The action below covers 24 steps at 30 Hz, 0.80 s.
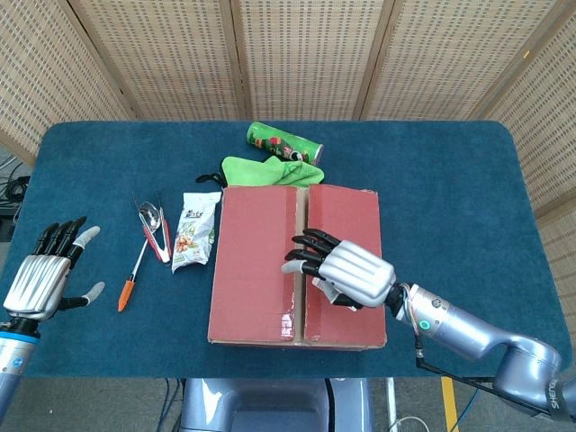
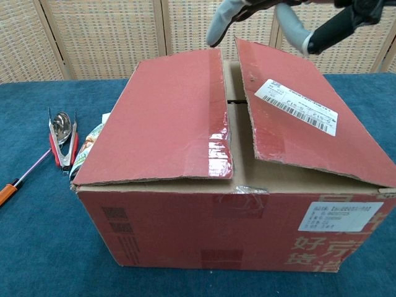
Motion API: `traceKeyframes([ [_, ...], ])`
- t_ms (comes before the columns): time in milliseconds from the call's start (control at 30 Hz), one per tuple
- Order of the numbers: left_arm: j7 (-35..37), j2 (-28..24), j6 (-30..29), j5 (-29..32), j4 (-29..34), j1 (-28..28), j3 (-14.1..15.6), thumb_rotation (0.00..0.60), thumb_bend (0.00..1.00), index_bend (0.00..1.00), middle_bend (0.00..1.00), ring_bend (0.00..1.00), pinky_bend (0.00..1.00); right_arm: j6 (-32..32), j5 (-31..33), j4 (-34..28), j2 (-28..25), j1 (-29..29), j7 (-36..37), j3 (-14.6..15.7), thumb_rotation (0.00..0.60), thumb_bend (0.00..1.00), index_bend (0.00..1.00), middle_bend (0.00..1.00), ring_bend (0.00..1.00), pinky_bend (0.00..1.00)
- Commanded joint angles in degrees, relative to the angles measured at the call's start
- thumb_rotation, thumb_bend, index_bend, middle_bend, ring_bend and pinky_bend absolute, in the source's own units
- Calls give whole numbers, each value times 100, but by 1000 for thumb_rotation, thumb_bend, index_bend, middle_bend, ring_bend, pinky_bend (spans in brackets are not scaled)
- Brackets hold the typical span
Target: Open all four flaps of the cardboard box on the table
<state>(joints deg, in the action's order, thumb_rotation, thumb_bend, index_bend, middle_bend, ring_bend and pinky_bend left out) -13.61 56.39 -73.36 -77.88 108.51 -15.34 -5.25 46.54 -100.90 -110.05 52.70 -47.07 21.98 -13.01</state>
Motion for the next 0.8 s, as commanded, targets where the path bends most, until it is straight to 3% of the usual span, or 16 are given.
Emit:
traceKeyframes([
  [33, 20, -1, 15, 2, -3, -14, -3, 493, 299, 109, 0, 0, 0, -133, 74, 1, 140, -109, -110, 48, 600, 1000, 206, 195, 0, 0],
  [467, 93, 18, 50, 73, -48, -33, 20, 493, 299, 109, 0, 0, 0, -324, 384, 250, 362, -263, -470, 265, 600, 1000, 222, 197, 0, 0],
  [800, 110, 7, 46, 97, -39, -42, 29, 492, 299, 109, 0, 0, 0, -270, 508, 422, 419, -283, -531, 401, 600, 1000, 285, 288, 0, 0],
])
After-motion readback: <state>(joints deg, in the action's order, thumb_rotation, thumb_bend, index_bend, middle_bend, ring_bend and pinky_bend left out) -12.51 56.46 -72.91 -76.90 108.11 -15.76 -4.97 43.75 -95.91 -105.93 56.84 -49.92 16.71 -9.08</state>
